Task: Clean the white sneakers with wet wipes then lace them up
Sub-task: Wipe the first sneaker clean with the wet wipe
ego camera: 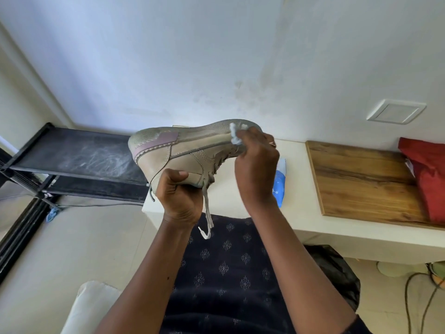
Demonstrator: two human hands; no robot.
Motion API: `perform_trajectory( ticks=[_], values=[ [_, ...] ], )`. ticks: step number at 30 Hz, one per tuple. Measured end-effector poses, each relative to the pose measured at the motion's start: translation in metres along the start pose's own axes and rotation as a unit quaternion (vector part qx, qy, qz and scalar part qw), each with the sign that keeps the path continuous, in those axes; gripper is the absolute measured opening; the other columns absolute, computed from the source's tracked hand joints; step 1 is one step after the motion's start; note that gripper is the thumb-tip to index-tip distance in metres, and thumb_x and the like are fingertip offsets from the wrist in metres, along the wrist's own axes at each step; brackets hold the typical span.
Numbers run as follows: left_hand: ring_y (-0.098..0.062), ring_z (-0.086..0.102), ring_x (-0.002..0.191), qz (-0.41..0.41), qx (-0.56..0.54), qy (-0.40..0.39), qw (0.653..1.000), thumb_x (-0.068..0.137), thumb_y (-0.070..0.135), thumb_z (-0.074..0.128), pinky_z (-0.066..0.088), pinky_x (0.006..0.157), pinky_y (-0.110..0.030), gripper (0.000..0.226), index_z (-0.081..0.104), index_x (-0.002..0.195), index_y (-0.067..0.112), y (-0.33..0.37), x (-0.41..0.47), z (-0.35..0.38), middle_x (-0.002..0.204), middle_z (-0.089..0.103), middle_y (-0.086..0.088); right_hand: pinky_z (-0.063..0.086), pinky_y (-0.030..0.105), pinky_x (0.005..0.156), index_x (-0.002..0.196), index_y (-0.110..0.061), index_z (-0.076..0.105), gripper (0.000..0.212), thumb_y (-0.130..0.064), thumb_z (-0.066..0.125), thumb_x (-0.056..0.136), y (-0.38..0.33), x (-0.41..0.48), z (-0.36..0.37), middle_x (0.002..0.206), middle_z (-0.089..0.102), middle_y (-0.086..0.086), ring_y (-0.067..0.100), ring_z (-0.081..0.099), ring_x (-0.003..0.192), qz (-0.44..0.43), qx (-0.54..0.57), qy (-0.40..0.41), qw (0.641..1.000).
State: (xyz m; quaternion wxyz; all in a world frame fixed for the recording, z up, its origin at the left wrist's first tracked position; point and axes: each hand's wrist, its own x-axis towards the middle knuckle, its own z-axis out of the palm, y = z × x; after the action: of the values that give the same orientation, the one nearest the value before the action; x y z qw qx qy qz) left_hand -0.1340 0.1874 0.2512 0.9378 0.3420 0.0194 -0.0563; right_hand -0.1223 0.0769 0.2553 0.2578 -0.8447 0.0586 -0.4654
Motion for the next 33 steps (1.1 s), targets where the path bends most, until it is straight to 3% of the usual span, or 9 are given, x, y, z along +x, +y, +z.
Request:
perform_trajectory(
  ticks=[4, 9, 11, 15, 19, 21, 24, 29, 33],
  values=[
    [-0.015, 0.044, 0.049, 0.0, -0.025, 0.018, 1.0, 0.053, 0.01, 0.037, 0.038, 0.05, -0.021, 0.023, 0.055, 0.041, 0.018, -0.004, 0.003, -0.002, 0.046, 0.046, 0.002, 0.046, 0.029, 0.079, 0.1, -0.004, 0.072, 0.047, 0.012, 0.038, 0.071, -0.029, -0.015, 0.007, 0.091, 0.069, 0.01, 0.027, 0.061, 0.089, -0.039, 0.062, -0.037, 0.997],
    [-0.016, 0.038, 0.059, -0.008, -0.025, 0.046, 0.999, 0.054, 0.014, 0.042, 0.035, 0.055, -0.026, 0.016, 0.055, 0.047, 0.018, -0.003, 0.004, -0.006, 0.054, 0.044, 0.001, 0.041, 0.028, 0.087, 0.105, 0.002, 0.068, 0.036, 0.001, 0.033, 0.093, -0.03, -0.019, 0.003, 0.092, 0.066, 0.012, 0.023, 0.049, 0.09, -0.151, 0.006, -0.064, 0.986],
    [-0.015, 0.041, 0.052, 0.008, -0.006, 0.045, 0.999, 0.054, 0.016, 0.035, 0.036, 0.053, -0.023, 0.026, 0.056, 0.039, 0.02, -0.002, 0.001, -0.003, 0.046, 0.045, 0.003, 0.042, 0.031, 0.085, 0.105, 0.004, 0.067, 0.033, -0.001, 0.036, 0.095, -0.013, -0.013, 0.002, 0.091, 0.067, 0.013, 0.024, 0.051, 0.088, -0.167, -0.033, -0.05, 0.984],
    [-0.01, 0.044, 0.04, 0.035, -0.001, 0.01, 0.999, 0.055, 0.011, 0.025, 0.038, 0.047, -0.013, 0.04, 0.053, 0.029, 0.018, 0.001, -0.008, 0.008, 0.036, 0.044, 0.007, 0.048, 0.031, 0.082, 0.105, -0.001, 0.069, 0.021, -0.005, 0.051, 0.094, 0.03, 0.001, 0.002, 0.093, 0.069, 0.006, 0.024, 0.062, 0.082, -0.104, -0.085, -0.027, 0.991],
    [-0.018, 0.039, 0.051, 0.024, -0.004, 0.01, 1.0, 0.051, 0.019, 0.034, 0.027, 0.057, -0.03, 0.026, 0.056, 0.036, 0.018, -0.004, 0.001, -0.001, 0.043, 0.045, 0.004, 0.056, 0.033, 0.069, 0.101, 0.001, 0.069, 0.02, 0.004, 0.057, 0.085, 0.036, 0.007, 0.006, 0.095, 0.069, 0.01, 0.025, 0.067, 0.08, 0.006, -0.114, -0.025, 0.993],
    [-0.02, 0.036, 0.054, 0.011, -0.006, 0.026, 1.0, 0.047, 0.017, 0.04, 0.02, 0.058, -0.033, 0.017, 0.055, 0.038, 0.018, -0.007, 0.004, -0.006, 0.045, 0.045, 0.003, 0.055, 0.03, 0.068, 0.101, 0.0, 0.07, 0.023, 0.007, 0.057, 0.083, 0.024, 0.007, 0.009, 0.102, 0.07, 0.01, 0.025, 0.069, 0.086, 0.036, -0.081, -0.03, 0.996],
    [-0.017, 0.04, 0.05, 0.01, -0.006, 0.031, 0.999, 0.05, 0.009, 0.036, 0.031, 0.056, -0.028, 0.023, 0.053, 0.037, 0.018, -0.006, 0.007, -0.012, 0.045, 0.044, 0.004, 0.055, 0.031, 0.075, 0.106, -0.005, 0.069, 0.031, 0.011, 0.054, 0.083, 0.008, 0.001, 0.013, 0.114, 0.066, 0.01, 0.023, 0.064, 0.104, 0.045, -0.024, -0.047, 0.998],
    [-0.015, 0.041, 0.046, 0.004, -0.013, 0.031, 0.999, 0.048, 0.02, 0.038, 0.038, 0.051, -0.021, 0.022, 0.053, 0.033, 0.017, -0.003, 0.006, -0.009, 0.04, 0.045, 0.003, 0.052, 0.031, 0.078, 0.104, -0.003, 0.069, 0.041, 0.004, 0.037, 0.08, -0.025, -0.013, 0.018, 0.113, 0.066, 0.013, 0.026, 0.064, 0.103, -0.039, 0.012, -0.094, 0.995],
    [-0.005, 0.029, 0.033, -0.037, -0.003, 0.041, 0.998, 0.052, 0.012, 0.036, 0.025, 0.037, -0.014, 0.026, 0.04, 0.028, 0.022, -0.004, 0.002, -0.01, 0.033, 0.033, 0.01, 0.043, 0.025, 0.085, 0.094, 0.002, 0.069, 0.029, 0.0, 0.044, 0.08, -0.048, -0.02, 0.019, 0.1, 0.068, 0.013, 0.027, 0.064, 0.096, -0.156, 0.034, -0.158, 0.974]
  ],
)
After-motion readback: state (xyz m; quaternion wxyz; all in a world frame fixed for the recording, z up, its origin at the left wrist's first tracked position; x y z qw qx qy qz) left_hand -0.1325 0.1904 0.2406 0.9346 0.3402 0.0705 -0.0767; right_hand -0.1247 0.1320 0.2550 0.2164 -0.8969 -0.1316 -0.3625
